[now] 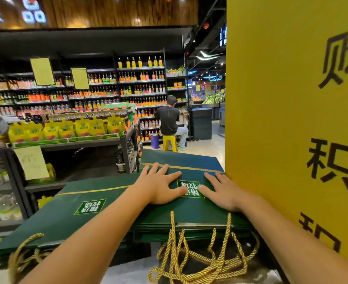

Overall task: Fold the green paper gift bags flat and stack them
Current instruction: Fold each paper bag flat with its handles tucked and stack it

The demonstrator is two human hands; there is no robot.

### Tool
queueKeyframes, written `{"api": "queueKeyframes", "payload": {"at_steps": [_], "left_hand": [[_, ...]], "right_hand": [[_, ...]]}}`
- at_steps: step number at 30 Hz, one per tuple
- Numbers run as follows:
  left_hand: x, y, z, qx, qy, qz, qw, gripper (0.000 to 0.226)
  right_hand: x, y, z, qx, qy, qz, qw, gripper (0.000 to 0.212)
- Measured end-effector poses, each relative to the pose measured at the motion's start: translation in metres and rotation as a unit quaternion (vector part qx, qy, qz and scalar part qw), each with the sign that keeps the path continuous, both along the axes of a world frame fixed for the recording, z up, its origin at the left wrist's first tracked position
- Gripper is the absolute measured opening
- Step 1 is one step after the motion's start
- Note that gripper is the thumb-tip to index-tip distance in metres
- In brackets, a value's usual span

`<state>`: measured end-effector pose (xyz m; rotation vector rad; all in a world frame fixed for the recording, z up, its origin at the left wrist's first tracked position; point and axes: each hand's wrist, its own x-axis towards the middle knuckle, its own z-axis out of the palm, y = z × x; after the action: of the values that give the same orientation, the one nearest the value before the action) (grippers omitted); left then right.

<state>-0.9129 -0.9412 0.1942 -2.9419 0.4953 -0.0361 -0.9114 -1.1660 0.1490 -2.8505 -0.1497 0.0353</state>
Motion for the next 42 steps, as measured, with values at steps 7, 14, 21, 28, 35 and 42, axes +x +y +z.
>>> {"api": "queueKeyframes", "payload": {"at_steps": [7,14,21,28,35,42], "left_hand": [[-0.024,0.016,0.062,-0.036,-0.086,0.0,0.996,0.044],[-0.077,0.107,0.084,-0.139,-0.107,0.069,0.982,0.035],[-0.124,0.221,0.045,-0.185,-0.071,0.192,0.961,0.032],[-0.156,0.293,-0.016,-0.305,-0.076,0.264,0.912,0.025],[-0.148,0.297,-0.045,-0.411,-0.115,0.292,0.856,0.024],[-0.143,0.296,-0.054,-0.479,-0.102,0.319,0.811,0.027]], "right_hand": [[-0.03,0.018,0.078,-0.085,-0.086,0.047,0.992,0.035],[-0.063,0.103,0.128,-0.082,-0.171,0.127,0.974,0.029],[-0.096,0.228,0.123,-0.023,-0.177,0.257,0.95,0.023],[-0.079,0.287,0.062,-0.061,-0.074,0.169,0.981,0.027],[-0.067,0.258,0.008,-0.081,-0.006,0.02,0.996,0.061],[-0.083,0.248,-0.002,0.046,-0.007,-0.031,0.998,0.079]]}}
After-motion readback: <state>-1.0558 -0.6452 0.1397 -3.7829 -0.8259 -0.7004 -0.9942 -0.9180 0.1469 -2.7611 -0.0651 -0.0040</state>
